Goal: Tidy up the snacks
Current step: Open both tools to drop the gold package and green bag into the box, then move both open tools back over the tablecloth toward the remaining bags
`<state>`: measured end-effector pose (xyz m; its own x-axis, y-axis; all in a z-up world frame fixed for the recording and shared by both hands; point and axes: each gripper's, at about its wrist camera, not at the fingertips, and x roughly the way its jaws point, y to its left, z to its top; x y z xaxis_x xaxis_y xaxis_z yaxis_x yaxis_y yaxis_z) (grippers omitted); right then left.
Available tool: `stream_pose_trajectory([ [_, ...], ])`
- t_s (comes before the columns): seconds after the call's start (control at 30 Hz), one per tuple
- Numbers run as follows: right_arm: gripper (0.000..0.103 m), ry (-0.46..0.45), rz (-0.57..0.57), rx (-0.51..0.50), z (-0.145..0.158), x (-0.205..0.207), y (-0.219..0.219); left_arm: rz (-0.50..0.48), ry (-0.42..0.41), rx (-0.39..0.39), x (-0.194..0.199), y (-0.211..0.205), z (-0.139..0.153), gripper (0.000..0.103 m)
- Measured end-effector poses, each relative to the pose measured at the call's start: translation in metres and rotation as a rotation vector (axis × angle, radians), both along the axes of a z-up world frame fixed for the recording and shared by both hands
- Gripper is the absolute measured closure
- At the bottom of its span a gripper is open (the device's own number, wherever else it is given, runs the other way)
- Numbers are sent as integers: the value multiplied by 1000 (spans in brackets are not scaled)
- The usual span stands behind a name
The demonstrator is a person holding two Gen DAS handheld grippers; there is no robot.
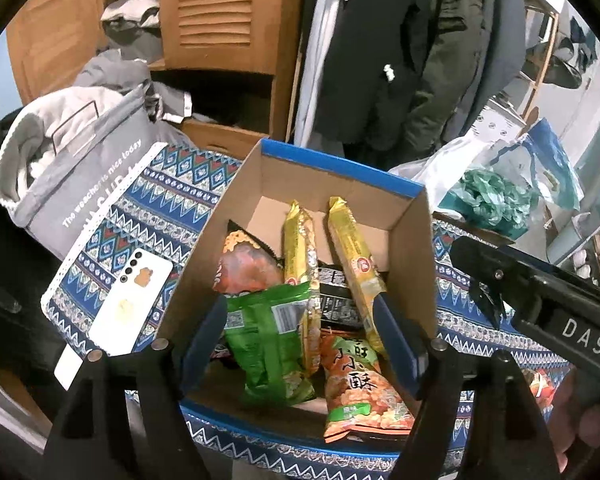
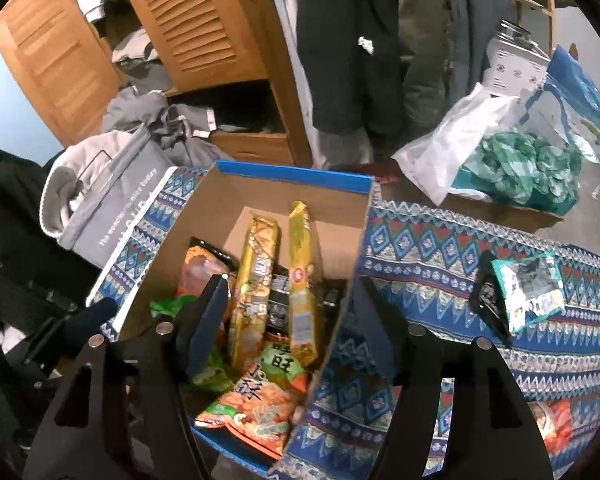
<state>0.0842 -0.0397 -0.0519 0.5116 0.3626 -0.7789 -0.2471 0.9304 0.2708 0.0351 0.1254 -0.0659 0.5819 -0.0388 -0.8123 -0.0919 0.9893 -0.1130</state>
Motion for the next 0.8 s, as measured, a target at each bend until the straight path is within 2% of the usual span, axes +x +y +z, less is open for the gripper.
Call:
stream_pose_trajectory([
  [0.17,31,-9,-18,-9,5,-7,-12,-23,-8,11,-2,-11,4,25],
  [0.5,31,-7,-63,-37,6,-21,-45,-79,5,17,-5,-38,2,25],
  [0.8,29,19,-151,-66,-1,-36,-94,-159,26,24,-7,-78,-1,25],
])
